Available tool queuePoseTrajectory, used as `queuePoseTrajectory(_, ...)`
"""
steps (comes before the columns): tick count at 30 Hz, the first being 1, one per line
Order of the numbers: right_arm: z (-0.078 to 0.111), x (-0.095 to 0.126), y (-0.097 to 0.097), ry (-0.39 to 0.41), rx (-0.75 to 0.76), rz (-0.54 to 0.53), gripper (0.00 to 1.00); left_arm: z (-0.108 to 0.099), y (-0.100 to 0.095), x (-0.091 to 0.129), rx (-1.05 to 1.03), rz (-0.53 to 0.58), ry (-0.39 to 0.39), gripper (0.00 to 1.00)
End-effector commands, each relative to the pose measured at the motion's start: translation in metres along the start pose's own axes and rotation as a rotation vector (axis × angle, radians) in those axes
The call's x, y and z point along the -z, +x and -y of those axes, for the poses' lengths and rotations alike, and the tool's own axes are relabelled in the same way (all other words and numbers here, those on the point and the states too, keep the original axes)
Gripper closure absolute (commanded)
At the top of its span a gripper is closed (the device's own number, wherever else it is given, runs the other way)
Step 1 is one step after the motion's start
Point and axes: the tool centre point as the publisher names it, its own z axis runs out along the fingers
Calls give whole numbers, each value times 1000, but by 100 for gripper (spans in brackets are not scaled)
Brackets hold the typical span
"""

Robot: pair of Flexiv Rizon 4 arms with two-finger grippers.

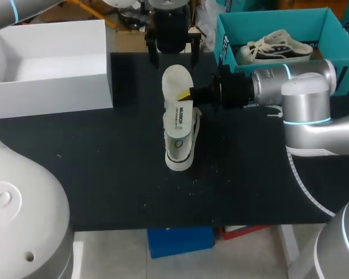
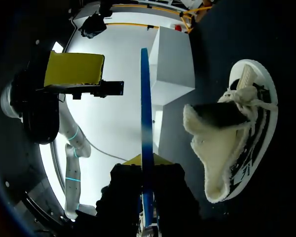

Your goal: Take the shoe out of the shoebox, open the shoe tongue, remove and reinsert the insole, then place the shoe into the shoebox

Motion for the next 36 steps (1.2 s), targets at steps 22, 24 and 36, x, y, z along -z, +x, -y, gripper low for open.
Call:
queuePoseTrajectory(22,0,-1,0,-2,0,1,100,68,-1,8,2,9,3,0)
queuePoseTrajectory(24,0,-1,0,-2,0,1,100,79,0,9,4,13,4,0)
queuePoseTrajectory(36,0,-1,0,-2,0,1,100,137,-1,13,-8,21,3,0)
